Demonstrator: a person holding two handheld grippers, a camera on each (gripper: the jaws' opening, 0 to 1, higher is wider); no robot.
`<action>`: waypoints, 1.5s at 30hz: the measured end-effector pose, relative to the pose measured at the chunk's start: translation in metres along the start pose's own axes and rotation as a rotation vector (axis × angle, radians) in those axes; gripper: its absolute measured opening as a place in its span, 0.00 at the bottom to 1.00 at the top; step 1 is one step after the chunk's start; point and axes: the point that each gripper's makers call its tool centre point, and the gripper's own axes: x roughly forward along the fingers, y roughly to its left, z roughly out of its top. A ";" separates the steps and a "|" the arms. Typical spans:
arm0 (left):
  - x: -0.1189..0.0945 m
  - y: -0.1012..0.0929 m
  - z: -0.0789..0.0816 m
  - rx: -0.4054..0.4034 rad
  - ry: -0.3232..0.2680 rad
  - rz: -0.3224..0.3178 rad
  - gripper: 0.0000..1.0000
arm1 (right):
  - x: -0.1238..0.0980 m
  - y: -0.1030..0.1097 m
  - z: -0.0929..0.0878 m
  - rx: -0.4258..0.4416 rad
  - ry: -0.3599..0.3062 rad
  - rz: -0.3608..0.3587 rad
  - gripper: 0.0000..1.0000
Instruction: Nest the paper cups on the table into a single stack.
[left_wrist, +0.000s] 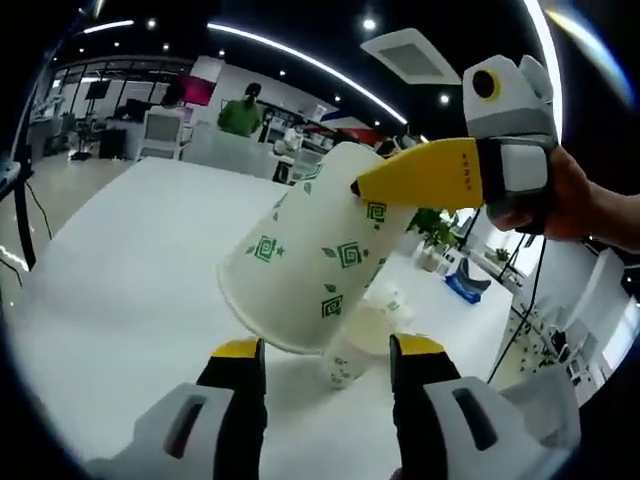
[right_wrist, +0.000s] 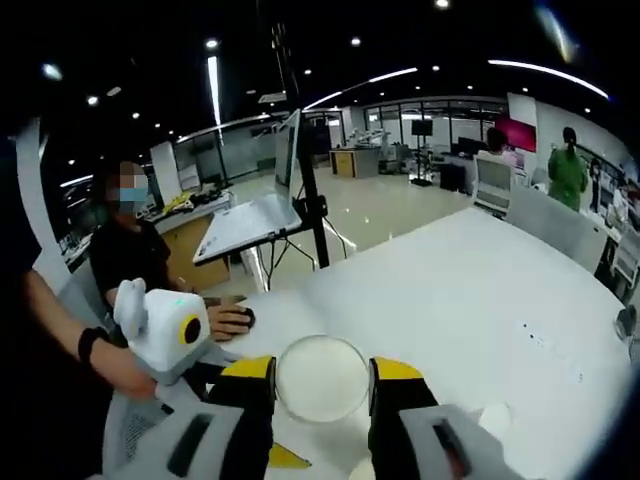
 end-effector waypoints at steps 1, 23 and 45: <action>0.000 0.001 0.002 0.007 -0.011 0.001 0.44 | 0.000 0.002 0.000 0.002 -0.001 0.014 0.35; -0.027 0.005 0.000 0.165 -0.021 -0.049 0.06 | -0.005 0.017 -0.013 0.112 -0.013 0.225 0.35; -0.026 -0.015 -0.031 0.296 0.096 -0.131 0.00 | -0.006 0.016 -0.041 0.077 0.058 0.233 0.37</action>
